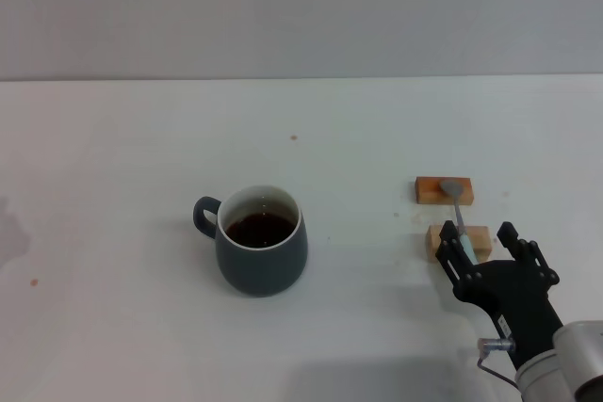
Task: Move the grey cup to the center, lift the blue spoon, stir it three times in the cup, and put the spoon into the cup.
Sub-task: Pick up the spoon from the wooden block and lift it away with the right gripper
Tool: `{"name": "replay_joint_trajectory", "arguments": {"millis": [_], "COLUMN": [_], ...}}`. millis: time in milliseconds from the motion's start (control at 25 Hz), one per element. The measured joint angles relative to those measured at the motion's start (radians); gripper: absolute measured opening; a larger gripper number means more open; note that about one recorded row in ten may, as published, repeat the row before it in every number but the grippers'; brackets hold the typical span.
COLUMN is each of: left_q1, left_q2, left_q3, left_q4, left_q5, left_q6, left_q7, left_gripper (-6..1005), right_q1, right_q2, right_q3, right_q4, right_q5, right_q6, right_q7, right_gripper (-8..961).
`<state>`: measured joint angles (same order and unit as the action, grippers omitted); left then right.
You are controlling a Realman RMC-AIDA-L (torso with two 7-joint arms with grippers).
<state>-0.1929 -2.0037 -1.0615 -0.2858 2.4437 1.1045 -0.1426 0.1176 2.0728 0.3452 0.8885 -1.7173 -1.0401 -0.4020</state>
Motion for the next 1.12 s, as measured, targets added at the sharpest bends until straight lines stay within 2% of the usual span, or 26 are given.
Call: {"name": "replay_joint_trajectory", "arguments": {"millis": [520, 800, 1120], "left_q1": [0.001, 0.004, 0.002], "left_q2": [0.001, 0.006, 0.007], "left_q3": [0.0, 0.001, 0.0], "left_q4": [0.001, -0.003, -0.001], "left_q5": [0.0, 0.0, 0.0], "left_q6": [0.001, 0.001, 0.002], "left_q7": [0.0, 0.0, 0.0], "left_gripper": [0, 1, 1], "right_q1": [-0.01, -0.063, -0.075], "right_q2": [-0.001, -0.003, -0.007], "right_q3": [-0.009, -0.002, -0.002], "right_q4": [0.051, 0.138, 0.182], "right_q5": [0.004, 0.027, 0.099], "right_q6": [0.017, 0.045, 0.048], "right_q7": [-0.039, -0.183, -0.264], "right_gripper": [733, 733, 733]}}
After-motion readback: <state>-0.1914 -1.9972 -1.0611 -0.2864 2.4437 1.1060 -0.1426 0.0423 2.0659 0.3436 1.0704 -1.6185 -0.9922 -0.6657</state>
